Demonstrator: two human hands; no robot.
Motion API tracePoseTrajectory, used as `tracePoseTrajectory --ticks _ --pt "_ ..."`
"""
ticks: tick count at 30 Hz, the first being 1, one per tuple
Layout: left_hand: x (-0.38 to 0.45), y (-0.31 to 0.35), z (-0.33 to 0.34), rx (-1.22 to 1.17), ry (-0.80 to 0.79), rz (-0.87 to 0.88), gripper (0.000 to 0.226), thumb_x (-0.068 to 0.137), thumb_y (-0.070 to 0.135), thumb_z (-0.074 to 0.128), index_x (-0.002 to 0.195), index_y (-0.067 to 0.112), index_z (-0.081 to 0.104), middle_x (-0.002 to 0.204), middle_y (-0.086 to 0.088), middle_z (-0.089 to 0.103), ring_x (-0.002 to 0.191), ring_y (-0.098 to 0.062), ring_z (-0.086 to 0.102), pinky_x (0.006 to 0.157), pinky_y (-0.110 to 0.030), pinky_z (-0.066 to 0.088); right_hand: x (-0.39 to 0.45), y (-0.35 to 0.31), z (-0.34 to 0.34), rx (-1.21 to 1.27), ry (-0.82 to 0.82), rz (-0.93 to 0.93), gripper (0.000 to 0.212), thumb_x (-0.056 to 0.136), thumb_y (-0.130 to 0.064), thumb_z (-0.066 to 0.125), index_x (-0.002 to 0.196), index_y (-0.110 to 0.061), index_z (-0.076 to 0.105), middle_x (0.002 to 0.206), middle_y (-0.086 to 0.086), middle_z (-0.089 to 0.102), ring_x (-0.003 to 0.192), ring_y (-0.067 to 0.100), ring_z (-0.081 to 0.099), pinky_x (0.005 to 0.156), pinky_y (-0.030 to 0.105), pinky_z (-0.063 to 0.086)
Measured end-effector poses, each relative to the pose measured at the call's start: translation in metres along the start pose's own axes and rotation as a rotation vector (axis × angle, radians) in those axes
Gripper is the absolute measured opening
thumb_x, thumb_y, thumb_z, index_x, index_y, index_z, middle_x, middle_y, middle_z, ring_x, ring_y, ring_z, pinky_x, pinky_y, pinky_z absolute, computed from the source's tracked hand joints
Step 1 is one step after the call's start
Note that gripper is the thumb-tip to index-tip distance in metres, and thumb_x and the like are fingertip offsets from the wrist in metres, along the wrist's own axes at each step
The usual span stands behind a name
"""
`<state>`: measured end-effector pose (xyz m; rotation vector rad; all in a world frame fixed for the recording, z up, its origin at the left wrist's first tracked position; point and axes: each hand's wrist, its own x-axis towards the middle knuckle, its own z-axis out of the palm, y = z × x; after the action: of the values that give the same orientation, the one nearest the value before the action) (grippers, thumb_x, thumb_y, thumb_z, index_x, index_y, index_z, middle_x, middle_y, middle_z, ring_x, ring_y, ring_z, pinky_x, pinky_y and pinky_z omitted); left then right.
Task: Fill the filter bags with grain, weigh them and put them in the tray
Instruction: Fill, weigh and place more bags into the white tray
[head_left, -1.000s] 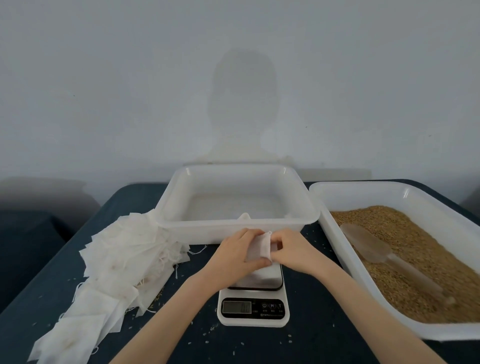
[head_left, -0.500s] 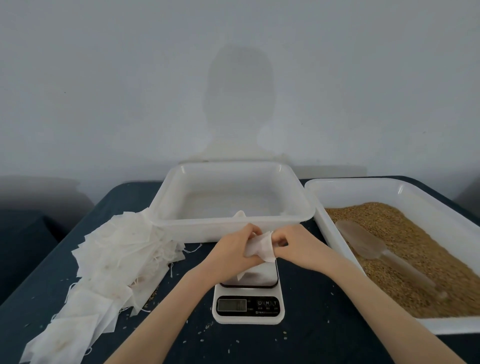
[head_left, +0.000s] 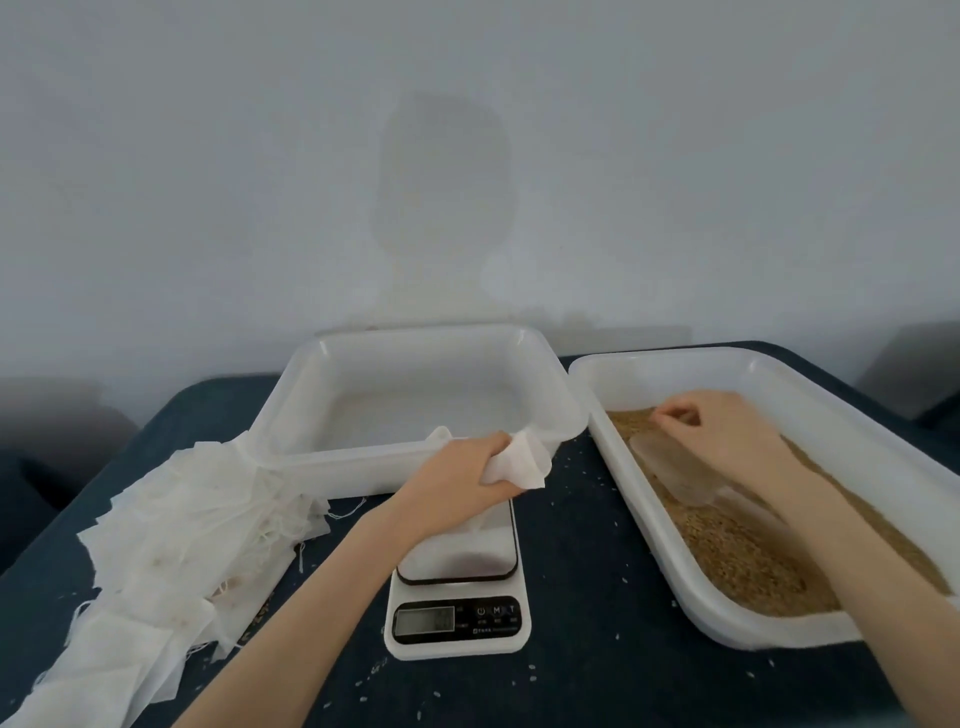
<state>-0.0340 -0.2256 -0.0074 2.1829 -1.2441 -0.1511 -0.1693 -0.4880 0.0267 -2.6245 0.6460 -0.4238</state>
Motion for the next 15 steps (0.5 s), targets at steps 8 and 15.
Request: tracePoseTrajectory --ticks 8,15 --pt "0.034 0.032 0.024 -0.007 -0.032 0.068 0.019 0.086 0.033 0.065 0.099 0.024 0.052 0.087 0.006 0.061 0.081 -0.014 0.057 0.072 -0.029 0.044 -0.009 0.086 0.006 -0.489 -0.394 0.221 0.039 0.086 -0.058 0.056 0.107 -0.026 0.063 0.094 -0.007 0.065 0.079 0.009 0.061 0.068 0.025 0.052" --pt "0.039 0.040 0.046 0.022 -0.034 0.080 0.015 0.085 0.035 0.061 0.096 0.027 0.053 0.091 0.010 0.061 0.085 -0.010 0.056 0.079 -0.031 0.047 -0.007 0.078 0.000 -0.456 -0.411 0.176 0.019 0.085 -0.030 0.062 0.096 -0.015 0.063 0.091 0.001 0.065 0.081 0.017 0.064 0.071 0.030 0.055"
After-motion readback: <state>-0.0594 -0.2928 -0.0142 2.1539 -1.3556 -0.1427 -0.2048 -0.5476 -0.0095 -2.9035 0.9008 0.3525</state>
